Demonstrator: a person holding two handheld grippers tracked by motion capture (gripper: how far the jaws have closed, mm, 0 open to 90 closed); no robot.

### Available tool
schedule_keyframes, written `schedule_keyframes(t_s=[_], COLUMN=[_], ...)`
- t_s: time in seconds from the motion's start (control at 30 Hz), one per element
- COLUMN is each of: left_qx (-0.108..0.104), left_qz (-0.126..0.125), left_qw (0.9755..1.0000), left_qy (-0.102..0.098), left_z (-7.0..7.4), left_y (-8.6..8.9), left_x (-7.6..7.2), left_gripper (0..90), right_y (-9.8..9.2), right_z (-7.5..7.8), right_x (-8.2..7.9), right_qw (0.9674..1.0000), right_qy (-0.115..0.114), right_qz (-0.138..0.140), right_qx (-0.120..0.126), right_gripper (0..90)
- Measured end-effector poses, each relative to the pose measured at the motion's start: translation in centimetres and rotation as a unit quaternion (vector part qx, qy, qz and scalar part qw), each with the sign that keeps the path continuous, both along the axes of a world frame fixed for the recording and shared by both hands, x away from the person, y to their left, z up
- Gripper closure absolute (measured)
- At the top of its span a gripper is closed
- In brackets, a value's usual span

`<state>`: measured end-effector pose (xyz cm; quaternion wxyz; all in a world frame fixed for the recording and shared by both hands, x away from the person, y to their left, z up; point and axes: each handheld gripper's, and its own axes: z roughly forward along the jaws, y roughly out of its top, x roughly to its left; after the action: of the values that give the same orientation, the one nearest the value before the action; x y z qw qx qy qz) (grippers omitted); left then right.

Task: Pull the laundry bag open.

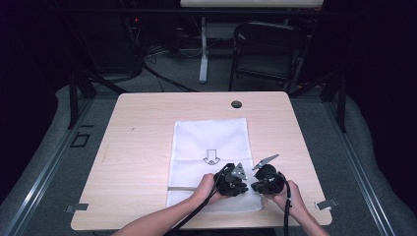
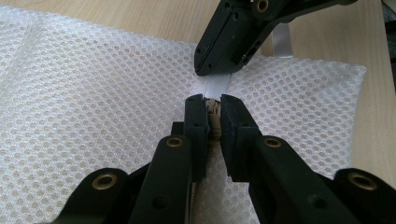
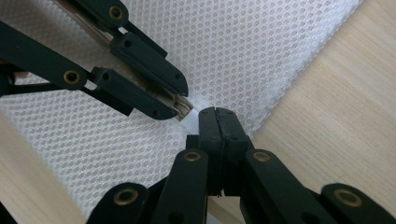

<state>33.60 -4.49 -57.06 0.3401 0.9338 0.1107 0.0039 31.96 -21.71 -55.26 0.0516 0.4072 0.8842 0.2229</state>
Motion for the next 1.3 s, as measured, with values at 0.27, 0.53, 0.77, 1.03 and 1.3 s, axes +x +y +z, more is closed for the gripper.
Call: schedule_keyframes(t_s=[0.27,0.53,0.77,1.03,1.3], left_qx=[-0.004,0.003,0.005,0.002,0.002], left_qz=[-0.001,-0.005,-0.009,-0.009,-0.013], left_qw=[1.0,1.0,0.9999,0.9999,0.9999], left_qy=[-0.002,-0.007,-0.006,-0.006,-0.006], left_z=[-0.04,0.18,0.26,0.32,0.36], left_y=[-0.05,-0.01,0.01,0.33,0.54], left_x=[-0.06,-0.08,-0.07,0.02,0.04], left_gripper=[81.7,81.9,82.0,82.0,82.0], right_y=[-0.01,0.26,0.06,0.07,0.11], right_z=[-0.34,-0.13,-0.18,-0.31,-0.34], right_x=[0.13,0.05,0.16,0.15,0.11], right_qw=[0.9989,0.9997,0.9995,0.999,0.9991], right_qy=[0.027,0.021,0.027,0.03,0.027], right_qz=[-0.014,-0.008,-0.008,-0.019,-0.019], right_qx=[0.037,0.001,0.011,0.026,0.026], right_gripper=[90.0,90.0,90.0,90.0,90.0])
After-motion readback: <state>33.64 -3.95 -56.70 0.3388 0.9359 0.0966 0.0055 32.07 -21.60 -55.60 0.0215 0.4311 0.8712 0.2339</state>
